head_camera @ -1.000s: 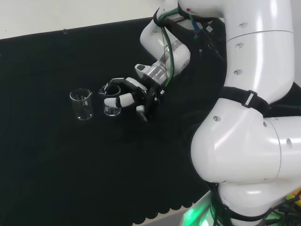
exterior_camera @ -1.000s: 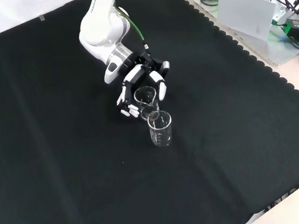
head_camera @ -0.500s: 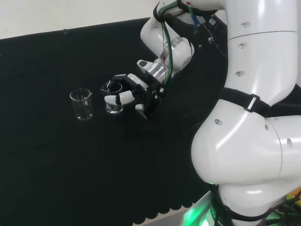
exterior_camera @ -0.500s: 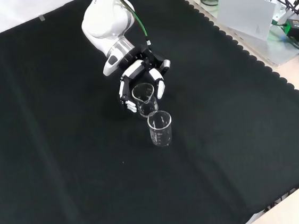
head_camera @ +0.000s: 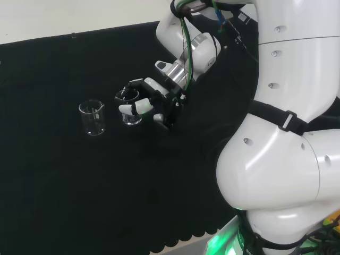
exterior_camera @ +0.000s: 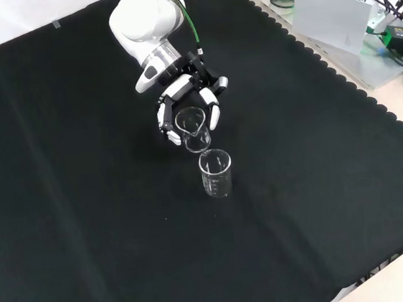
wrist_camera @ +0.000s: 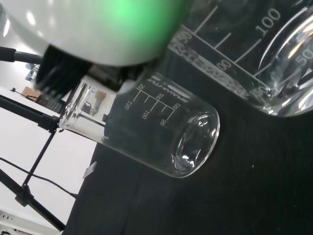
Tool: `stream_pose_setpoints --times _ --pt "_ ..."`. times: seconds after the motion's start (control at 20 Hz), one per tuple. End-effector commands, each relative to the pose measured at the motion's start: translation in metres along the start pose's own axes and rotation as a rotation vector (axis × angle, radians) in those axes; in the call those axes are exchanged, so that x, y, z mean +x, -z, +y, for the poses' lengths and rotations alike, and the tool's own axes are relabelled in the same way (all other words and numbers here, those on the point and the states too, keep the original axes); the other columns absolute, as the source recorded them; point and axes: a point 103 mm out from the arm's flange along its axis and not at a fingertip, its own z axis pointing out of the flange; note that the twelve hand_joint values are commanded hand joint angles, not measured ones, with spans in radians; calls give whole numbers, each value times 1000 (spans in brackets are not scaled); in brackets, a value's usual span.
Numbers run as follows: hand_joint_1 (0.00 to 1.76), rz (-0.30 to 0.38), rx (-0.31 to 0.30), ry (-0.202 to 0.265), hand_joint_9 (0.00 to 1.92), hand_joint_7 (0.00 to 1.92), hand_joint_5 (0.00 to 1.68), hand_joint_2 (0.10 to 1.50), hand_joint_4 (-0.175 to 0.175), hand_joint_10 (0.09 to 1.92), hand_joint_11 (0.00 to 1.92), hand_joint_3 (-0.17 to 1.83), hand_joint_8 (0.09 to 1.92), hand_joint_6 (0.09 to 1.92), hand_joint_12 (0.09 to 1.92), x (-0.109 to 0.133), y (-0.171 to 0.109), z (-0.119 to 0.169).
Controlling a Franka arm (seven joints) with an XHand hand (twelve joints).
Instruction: Pick up the beaker on the right.
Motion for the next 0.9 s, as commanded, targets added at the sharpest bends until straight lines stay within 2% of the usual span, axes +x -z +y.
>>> stream_pose_setpoints --times 0.05,0.25,0.3,0.4,0.5,0.55,0.7,0.9 --pt "1299 -27 10 16 1204 1344 1140 516 -26 774 1070 963 751 1009 901 8 6 0" --pt "1304 -48 26 31 1236 1360 1139 505 -57 773 1087 978 748 1000 890 17 7 0" --pt "1348 -51 30 33 1231 1353 1130 522 -100 769 1087 938 768 1008 886 18 7 0" --pt "1326 -52 32 37 1238 1354 1130 511 -86 777 1088 967 771 1014 881 22 9 -1" --pt "1389 -63 39 43 1222 1341 1116 537 -143 777 1088 907 800 1025 878 26 10 -1" --pt "1364 -67 39 45 1227 1344 1119 526 -122 784 1089 934 795 1025 877 28 11 -1" --pt "1413 -74 35 50 1213 1334 1106 546 -165 785 1089 887 820 1035 876 32 15 -1" --pt "1426 -89 30 57 1209 1330 1101 554 -175 784 1088 872 828 1036 876 36 23 -1"
